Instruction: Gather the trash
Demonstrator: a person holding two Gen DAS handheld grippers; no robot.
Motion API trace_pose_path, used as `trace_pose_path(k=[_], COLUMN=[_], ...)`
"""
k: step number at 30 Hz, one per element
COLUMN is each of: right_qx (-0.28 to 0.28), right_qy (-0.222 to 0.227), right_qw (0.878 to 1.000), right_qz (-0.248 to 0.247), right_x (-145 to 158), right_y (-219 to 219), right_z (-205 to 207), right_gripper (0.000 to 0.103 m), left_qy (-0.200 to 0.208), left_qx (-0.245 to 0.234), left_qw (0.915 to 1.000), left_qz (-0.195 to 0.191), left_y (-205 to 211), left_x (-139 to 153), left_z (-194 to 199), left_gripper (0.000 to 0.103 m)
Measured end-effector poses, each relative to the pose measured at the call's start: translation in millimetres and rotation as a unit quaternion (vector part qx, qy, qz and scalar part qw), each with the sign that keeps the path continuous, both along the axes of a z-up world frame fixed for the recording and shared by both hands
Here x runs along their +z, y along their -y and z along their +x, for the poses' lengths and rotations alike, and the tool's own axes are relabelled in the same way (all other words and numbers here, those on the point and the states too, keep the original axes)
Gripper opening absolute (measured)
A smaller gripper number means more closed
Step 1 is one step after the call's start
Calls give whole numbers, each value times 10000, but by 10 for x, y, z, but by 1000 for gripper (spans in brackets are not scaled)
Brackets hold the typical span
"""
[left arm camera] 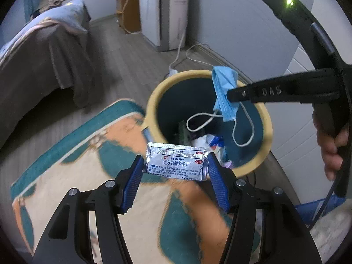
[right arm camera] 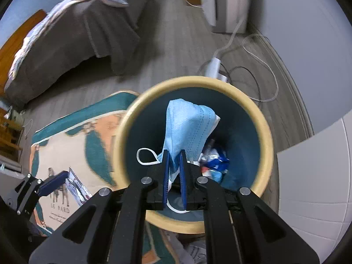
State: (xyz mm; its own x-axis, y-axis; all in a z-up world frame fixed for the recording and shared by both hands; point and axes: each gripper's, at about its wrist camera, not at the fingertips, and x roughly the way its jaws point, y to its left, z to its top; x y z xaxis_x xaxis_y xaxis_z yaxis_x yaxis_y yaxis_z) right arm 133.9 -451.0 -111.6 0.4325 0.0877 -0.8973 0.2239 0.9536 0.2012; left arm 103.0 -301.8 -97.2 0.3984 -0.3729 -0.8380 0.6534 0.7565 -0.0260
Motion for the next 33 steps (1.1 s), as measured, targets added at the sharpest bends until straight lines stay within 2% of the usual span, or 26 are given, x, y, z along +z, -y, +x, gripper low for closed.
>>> trace_pose_path(k=[8, 11, 13, 14, 17, 19, 26, 29, 31, 33], right_qx=[-342, -418, -460, -467, -493, -526, -554, -587, -633, -646], right_qy=[-190, -166, -164, -172, -199, -209, -174, -108, -39, 30], right_qw=[9992, 9990, 9988, 9988, 9986, 9984, 9982, 9980, 9976, 9972], right_qz=[47, 5, -9, -17, -31, -49, -136, -222, -271, -389], right_x=[-177, -175, -188, -196, -224, -233, -161, -89, -19, 74], right_y=[265, 297, 324, 333, 352, 371, 376, 391, 391, 386], right_z=[-12, -18, -27, -26, -21, -16, -56, -102, -149, -226], right_gripper=[9, 15, 27, 29, 45, 58, 74, 84, 95, 97], left_qy=[154, 252, 294, 286, 274, 280, 295, 334, 318, 245], left_qx=[-117, -90, -34, -20, 73, 157, 344, 492, 573, 600], left_qw=[9998, 9996, 9996, 9996, 9996, 9995, 9990, 9982, 9978, 9978], left_qz=[111, 87, 31, 11, -33, -21, 32, 19, -30, -147], left_y=[314, 334, 308, 294, 229, 192, 62, -3, -51, -99], left_x=[-23, 7, 31, 38, 39, 33, 79, 172, 254, 353], left_z=[225, 302, 333, 347, 355, 350, 229, 152, 93, 23], left_gripper=[62, 72, 76, 77, 81, 85, 92, 95, 96, 97])
